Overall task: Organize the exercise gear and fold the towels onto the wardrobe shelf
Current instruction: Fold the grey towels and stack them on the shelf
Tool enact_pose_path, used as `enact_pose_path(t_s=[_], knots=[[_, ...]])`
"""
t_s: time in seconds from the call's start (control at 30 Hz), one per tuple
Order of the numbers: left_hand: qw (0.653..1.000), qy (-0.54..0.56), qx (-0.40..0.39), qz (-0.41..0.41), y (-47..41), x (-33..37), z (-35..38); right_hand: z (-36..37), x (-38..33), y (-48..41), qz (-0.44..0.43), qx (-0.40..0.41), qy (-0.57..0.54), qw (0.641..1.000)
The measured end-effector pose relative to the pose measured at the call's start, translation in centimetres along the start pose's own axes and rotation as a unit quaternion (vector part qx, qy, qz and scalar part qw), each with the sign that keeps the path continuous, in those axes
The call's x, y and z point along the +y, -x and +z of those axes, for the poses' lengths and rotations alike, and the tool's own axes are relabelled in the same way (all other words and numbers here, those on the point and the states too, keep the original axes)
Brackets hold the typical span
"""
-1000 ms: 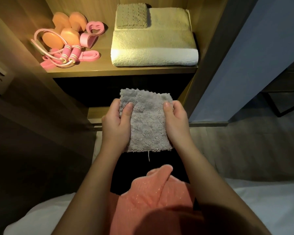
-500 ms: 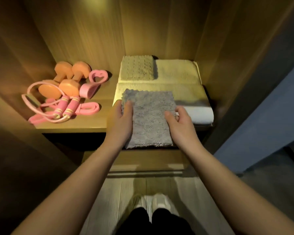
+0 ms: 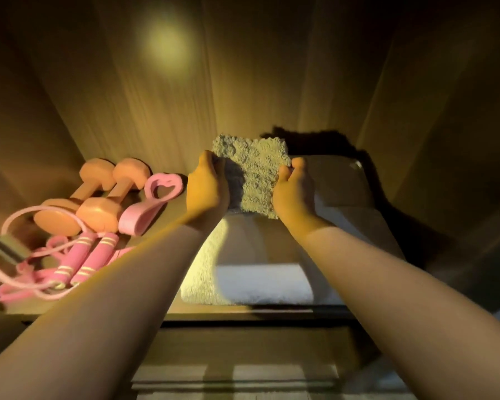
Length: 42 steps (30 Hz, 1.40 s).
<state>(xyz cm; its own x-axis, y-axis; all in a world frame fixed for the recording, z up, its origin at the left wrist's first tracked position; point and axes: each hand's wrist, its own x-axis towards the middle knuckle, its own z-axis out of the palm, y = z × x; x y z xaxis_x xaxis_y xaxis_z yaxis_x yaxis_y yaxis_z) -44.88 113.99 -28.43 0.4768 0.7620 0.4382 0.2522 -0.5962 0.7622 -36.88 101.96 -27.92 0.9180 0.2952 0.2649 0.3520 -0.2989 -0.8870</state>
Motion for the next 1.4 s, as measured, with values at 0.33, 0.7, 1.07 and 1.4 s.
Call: enact_pose_path(t_s=[0.33,0.7,1.07,1.4], knots=[[0.996,0.039,-0.013,-0.076,-7.5,-2.2,2.4,5.3,-0.3,-6.9,0.022,-0.006,0.007,1.0],[0.993,-0.059,-0.061,-0.088,-7.9,-4.4,3.6,8.0,1.7,-8.0,0.032,-0.007,0.048,0.998],[0.904,-0.288,-0.239,0.206,-6.1,-4.1,2.9,6.1,2.7,-7.6,-0.244,-0.267,0.361,0.859],[0.9,-0.328,-0.271,0.092,-5.1,-5.1,4.0,6.8,4.8,-7.2,-0.208,-0.257,0.424,0.843]])
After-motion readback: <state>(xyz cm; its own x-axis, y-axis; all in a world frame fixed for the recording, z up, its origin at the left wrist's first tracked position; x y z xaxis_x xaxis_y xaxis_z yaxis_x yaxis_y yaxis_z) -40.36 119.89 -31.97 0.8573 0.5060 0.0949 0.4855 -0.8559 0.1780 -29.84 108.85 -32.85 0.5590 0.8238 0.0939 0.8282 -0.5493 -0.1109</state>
